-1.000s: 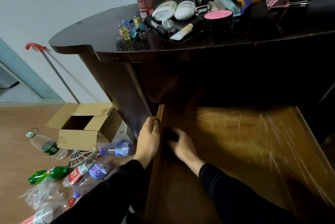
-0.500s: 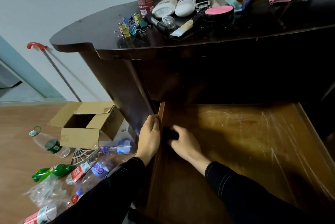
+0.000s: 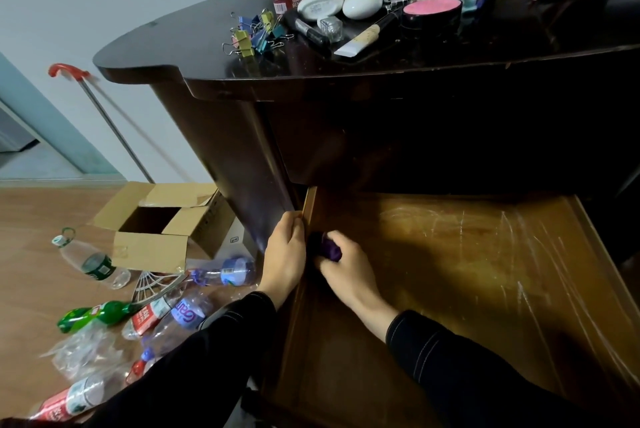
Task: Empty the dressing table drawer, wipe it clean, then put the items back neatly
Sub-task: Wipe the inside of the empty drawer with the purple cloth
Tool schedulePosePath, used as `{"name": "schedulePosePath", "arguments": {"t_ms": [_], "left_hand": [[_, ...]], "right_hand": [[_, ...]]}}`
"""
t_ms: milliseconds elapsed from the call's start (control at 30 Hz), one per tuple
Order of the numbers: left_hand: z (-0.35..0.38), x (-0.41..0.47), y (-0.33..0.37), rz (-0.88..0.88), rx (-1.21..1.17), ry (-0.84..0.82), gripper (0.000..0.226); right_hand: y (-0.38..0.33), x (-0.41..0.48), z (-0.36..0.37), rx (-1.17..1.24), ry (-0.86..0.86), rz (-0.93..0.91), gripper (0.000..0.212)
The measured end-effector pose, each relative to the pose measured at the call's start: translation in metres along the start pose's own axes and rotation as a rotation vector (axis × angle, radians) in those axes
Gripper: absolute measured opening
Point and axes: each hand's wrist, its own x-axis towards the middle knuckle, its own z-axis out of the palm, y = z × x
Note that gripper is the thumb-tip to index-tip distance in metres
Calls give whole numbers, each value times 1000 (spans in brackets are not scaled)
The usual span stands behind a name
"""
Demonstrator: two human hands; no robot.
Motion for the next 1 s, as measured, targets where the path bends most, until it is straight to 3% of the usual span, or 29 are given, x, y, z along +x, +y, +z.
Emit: {"name": "schedulePosePath", "arguments": {"t_ms": [133,200,367,533,633,767,900,1000], "left_hand": [[0,1,1,1,0,-17,17],[0,0,0,3,-8,-20,17],[-1,0,1,18,-10,-4,16],[-1,-1,1,4,11,-10,17],[0,-1,2,-1,14,1,16],[0,0,2,0,9,2,16],[0,0,1,5,9,-5,16],[-1,1,0,5,22,-8,16]], "right_hand": [[13,-8,1,-56,-115,152,37],[11,-2,-4,-87,-163,204,31],[-8,7,-4,56,2,-41,23],[8,-3,-5,-47,-139,160,34],[-1,2,-10,-45,-100,67,20],[-2,-8,-3,11,-34,-23,29],[15,4,-5,-116,-144,173,41],[12,40,-10,-197,-127,202,51]]}}
